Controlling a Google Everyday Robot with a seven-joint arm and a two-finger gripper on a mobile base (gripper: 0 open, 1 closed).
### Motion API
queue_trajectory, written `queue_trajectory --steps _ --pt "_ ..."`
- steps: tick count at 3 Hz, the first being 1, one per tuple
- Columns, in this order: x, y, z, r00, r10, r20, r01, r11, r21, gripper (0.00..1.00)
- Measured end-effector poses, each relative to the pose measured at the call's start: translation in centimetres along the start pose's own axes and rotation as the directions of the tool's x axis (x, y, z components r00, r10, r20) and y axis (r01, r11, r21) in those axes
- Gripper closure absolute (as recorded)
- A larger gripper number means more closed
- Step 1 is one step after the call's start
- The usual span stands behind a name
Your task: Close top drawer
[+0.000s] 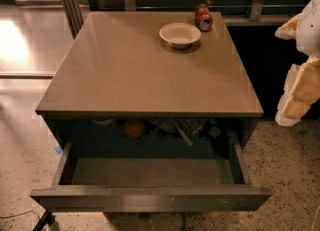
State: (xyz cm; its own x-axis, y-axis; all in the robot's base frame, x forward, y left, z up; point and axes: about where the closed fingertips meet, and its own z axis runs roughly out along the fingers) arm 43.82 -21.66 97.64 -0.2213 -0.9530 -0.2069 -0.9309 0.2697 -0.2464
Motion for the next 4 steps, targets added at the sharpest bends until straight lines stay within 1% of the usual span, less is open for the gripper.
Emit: queue_trajectory --steps 1,2,3,4 --pt "0.00 0.00 0.00 1.000 0.000 0.000 0.000 1.0000 0.000 0.00" --pt "0.00 0.00 0.00 1.000 0.000 0.000 0.000 1.0000 0.000 0.12" --pt "0.00 0.00 0.00 1.000 0.000 0.000 0.000 1.0000 0.000 0.36" --pt "0.00 0.00 0.00 1.000 0.000 0.000 0.000 1.0000 0.000 0.66"
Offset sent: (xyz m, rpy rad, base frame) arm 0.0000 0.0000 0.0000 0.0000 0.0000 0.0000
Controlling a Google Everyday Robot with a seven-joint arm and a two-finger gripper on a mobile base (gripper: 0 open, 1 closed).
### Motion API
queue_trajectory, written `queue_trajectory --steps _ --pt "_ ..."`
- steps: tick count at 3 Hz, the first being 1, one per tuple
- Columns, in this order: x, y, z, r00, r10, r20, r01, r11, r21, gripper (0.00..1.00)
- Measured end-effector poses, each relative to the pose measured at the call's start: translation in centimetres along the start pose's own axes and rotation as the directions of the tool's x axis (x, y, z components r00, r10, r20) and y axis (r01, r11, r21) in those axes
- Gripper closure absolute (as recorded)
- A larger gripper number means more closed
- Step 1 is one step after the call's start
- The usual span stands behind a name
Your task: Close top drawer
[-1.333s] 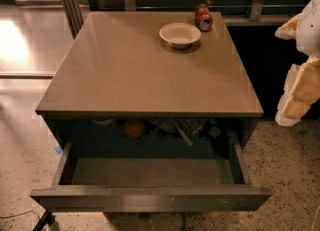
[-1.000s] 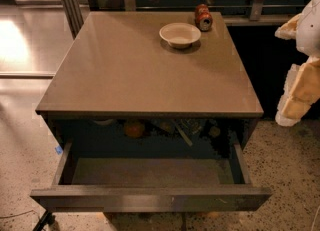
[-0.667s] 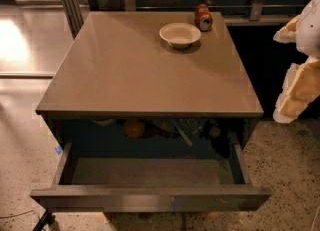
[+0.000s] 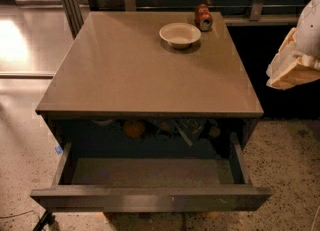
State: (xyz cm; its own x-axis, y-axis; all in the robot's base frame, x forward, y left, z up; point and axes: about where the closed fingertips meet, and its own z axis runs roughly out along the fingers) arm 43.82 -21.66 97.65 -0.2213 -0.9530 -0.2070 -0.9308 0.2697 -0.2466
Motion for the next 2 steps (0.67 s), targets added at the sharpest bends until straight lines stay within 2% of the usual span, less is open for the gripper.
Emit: queue_trajectory --steps 1,2 --pt "0.00 0.00 0.00 1.000 0.000 0.000 0.000 1.0000 0.000 0.89" --pt "0.00 0.00 0.00 1.000 0.000 0.000 0.000 1.0000 0.000 1.00"
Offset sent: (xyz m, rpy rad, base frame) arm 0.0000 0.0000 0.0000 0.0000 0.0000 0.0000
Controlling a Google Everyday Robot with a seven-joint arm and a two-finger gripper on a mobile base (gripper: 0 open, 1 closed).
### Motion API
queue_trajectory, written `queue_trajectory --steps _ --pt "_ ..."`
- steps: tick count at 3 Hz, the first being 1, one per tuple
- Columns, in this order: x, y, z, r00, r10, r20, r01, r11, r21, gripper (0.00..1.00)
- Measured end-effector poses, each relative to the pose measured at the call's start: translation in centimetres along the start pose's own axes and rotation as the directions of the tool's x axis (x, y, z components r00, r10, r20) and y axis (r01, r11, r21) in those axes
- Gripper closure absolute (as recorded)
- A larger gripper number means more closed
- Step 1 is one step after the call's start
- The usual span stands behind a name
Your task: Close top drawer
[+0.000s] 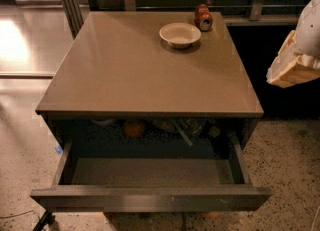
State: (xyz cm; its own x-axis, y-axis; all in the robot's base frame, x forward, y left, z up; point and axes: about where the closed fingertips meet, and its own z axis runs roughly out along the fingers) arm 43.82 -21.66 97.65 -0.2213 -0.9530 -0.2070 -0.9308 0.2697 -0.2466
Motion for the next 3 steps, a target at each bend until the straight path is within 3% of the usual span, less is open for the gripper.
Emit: queue_trajectory --steps 1,3 --pt "0.3 0.3 -0.1 1.000 0.010 0.006 -0.010 0.9998 0.019 1.00" --pt "3.0 3.4 0.4 0.998 0.055 0.004 -0.055 0.9982 0.022 1.00"
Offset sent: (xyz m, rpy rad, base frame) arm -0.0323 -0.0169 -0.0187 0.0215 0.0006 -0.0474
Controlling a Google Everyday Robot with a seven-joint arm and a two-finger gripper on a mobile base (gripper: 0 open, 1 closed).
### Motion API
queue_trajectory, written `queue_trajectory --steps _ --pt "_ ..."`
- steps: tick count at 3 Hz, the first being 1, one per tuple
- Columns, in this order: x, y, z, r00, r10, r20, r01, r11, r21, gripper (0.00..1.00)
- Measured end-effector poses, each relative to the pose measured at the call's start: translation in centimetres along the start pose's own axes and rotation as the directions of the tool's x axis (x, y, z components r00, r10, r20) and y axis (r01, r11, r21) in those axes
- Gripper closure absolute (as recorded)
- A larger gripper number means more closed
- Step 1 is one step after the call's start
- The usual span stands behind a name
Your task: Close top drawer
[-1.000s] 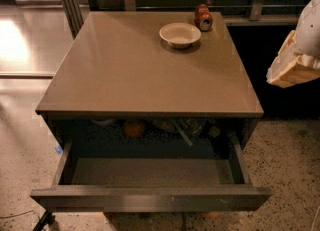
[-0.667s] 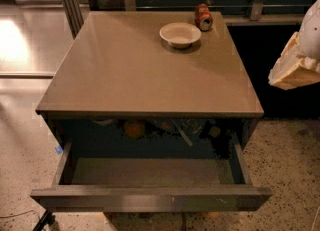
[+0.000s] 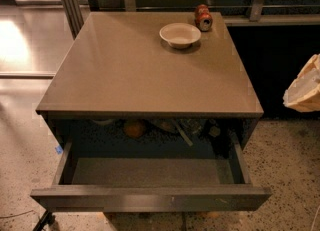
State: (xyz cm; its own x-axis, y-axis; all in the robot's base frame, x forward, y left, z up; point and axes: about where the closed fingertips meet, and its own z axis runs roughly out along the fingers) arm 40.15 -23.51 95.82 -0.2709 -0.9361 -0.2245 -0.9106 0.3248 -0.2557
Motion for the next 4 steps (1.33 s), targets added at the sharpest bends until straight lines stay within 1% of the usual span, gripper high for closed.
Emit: queue_trajectory --steps 1,2,3,4 --pt "2.6 2.6 1.2 1.000 0.022 -0.018 -0.022 0.9995 -0.023 1.00" --pt "4.3 4.5 2.6 0.999 0.027 -0.042 -0.030 0.9979 -0.058 1.00" --pt "4.2 4.3 2.9 0.999 0.031 -0.043 -0.034 0.9974 -0.063 1.00" --pt "4.9 5.8 4.8 0.998 0.055 -0.038 -0.059 0.9912 -0.118 1.00"
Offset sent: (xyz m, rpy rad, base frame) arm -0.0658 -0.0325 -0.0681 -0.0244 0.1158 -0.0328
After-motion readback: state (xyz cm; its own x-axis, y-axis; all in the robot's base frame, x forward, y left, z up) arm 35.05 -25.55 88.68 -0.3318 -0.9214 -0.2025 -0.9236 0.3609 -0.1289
